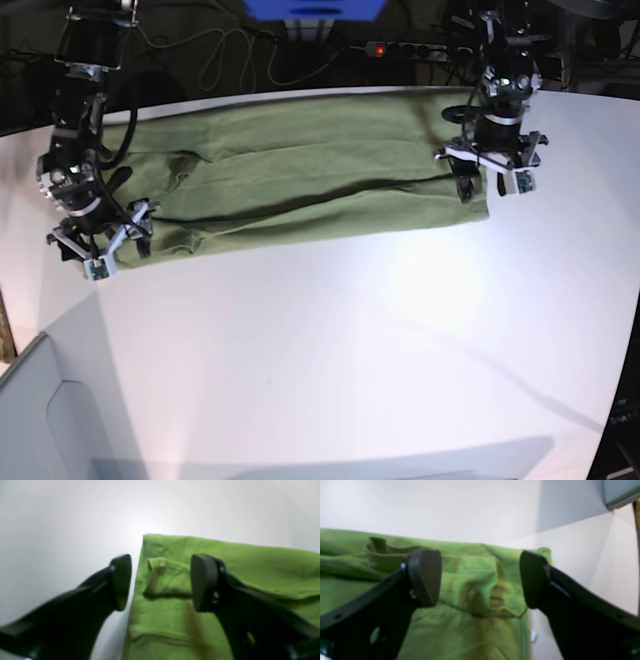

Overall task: Fold the T-shirt properly
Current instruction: 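Open both grippers and regrasp the ends of the green strip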

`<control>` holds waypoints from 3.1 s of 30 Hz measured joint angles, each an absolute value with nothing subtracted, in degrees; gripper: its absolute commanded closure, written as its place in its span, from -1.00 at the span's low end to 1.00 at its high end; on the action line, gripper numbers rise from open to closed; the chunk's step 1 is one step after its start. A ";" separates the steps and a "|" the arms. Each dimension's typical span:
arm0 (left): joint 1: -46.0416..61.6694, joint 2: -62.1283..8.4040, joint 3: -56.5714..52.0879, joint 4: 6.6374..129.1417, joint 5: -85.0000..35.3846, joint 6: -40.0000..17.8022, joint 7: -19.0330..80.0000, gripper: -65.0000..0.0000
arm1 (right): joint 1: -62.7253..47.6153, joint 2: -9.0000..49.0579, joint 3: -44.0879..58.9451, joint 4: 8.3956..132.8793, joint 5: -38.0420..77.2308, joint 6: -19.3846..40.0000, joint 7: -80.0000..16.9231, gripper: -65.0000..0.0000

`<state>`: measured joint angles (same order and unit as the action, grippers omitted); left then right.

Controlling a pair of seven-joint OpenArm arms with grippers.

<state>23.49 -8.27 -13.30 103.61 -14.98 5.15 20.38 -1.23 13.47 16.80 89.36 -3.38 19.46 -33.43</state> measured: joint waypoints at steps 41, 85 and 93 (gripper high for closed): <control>22.70 -8.29 -13.30 103.39 -14.98 5.13 20.36 -0.16 | -5.93 13.06 16.62 95.94 -3.20 19.42 -33.71 0.49; 23.49 -7.66 -16.21 103.61 -15.00 4.97 20.36 -0.17 | -6.15 12.25 16.73 93.49 -3.18 19.44 -32.86 1.00; 22.39 -7.64 -16.14 103.61 -15.00 4.95 20.36 -0.17 | -9.15 12.53 16.69 94.54 -3.16 19.44 -33.04 0.99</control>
<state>22.39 -7.64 -16.14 103.61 -15.00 4.95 20.36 -9.15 12.53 16.69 94.54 -3.16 19.44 -33.04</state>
